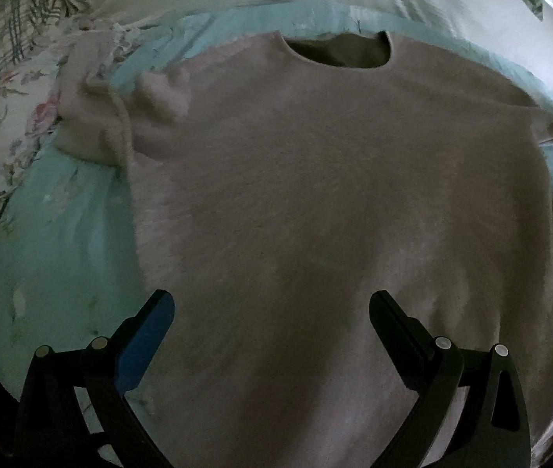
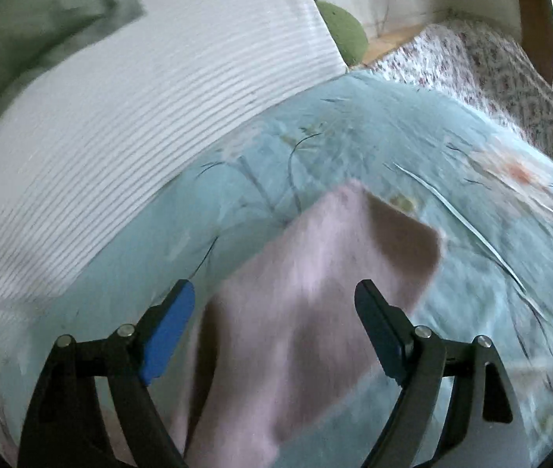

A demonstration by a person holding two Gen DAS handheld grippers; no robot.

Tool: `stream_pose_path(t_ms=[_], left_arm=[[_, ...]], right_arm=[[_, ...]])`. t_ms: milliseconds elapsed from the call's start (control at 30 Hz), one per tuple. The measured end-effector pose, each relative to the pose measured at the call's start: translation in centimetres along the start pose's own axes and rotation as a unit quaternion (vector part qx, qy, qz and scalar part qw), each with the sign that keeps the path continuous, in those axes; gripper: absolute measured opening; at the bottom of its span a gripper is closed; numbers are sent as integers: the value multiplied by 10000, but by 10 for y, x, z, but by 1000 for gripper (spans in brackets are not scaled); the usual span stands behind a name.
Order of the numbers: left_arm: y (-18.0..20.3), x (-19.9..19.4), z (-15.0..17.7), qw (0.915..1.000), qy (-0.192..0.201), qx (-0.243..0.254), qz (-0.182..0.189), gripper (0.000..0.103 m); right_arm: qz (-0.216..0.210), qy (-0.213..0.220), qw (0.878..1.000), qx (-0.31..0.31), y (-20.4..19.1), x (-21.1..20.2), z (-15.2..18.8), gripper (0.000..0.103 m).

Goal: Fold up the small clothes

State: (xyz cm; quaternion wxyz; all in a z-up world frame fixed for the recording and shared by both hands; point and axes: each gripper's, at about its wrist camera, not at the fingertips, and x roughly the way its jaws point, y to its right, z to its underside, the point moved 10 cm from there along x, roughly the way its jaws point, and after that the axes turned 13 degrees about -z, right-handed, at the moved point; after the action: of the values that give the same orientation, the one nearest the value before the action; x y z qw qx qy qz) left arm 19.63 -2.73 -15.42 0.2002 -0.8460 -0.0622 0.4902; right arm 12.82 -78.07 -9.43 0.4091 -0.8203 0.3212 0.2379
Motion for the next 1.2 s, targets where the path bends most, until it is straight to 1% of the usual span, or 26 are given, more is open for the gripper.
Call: stream_pose_path(t_ms=[67,100,133,167,200,233,267,300,333,433,533,633,700,767,833,867,900,933,1000,1033,1067,1100,1200], left_arm=[[8,4,-3,10000,-49,21,25,100],[11,5,-4,10000,-69,28,43,100],[15,6,-6,9999,-78,36,75,100],[16,7,-9,9999,-73,45,70,100],[18,6,-10,9999,-64,44,97,100],[20,5,-13,9999,-33,37,133,100],[21,4,-14,9999,-3,30,159,100],[22,4,-16,9998,18,25,176,100],[22,4,-16,9998,47,20,204,100],[23,2,-15,9996,93,30,255,100],[18,-6,-13,9994,188,-23,298,100],[12,-14,-8,9990,231,-130,356,100],[8,-17,-3,9988,229,-215,387,100],[5,-20,3,9985,211,-281,430,100],[1,-20,6,9980,189,-368,483,100],[-2,-21,9,9976,183,-413,518,100],[-5,-20,9,9975,187,-439,515,100],[-7,-21,11,9971,187,-496,544,100],[-10,-21,10,9962,195,-594,613,100],[-14,-21,12,9957,192,-659,628,100],[-15,-22,13,9949,186,-720,687,100],[-17,-22,14,9941,178,-781,731,100],[-25,-20,20,9911,111,-992,883,100]], right_arm=[[399,-223,9988,-195,8,17,-1,82],[619,-344,9967,-398,10,25,1,73],[794,-384,9939,-664,9,27,2,67],[798,-350,9924,-872,3,26,2,60],[701,-314,9923,-974,-4,22,5,35],[537,-302,9930,-1012,-11,18,8,14],[305,-307,9940,-1009,-20,13,13,9],[59,-320,9941,-1032,-29,7,20,8],[-160,-346,9932,-1098,-40,2,28,5],[-641,-400,9888,-1290,-73,-15,52,4],[-1197,-531,9814,-1407,-116,-31,87,4],[-1801,-745,9692,-1508,-167,-44,126,4],[-2207,-893,9579,-1606,-203,-54,154,4],[-2657,-1054,9438,-1660,-243,-65,184,4],[-3099,-1236,9270,-1714,-286,-78,221,4],[-3269,-1311,9196,-1739,-301,-81,233,4],[-3465,-1408,9102,-1780,-319,-87,251,4],[-3688,-1547,8973,-1871,-340,-92,275,4],[-3940,-1707,8792,-2066,-369,-98,311,4],[-4050,-1825,8689,-2185,-385,-101,337,4],[-4114,-1951,8620,-2228,-397,-101,356,4],[-4167,-2108,8557,-2231,-408,-98,376,4],[-4272,-2456,8424,-2180,-429,-88,415,4]])
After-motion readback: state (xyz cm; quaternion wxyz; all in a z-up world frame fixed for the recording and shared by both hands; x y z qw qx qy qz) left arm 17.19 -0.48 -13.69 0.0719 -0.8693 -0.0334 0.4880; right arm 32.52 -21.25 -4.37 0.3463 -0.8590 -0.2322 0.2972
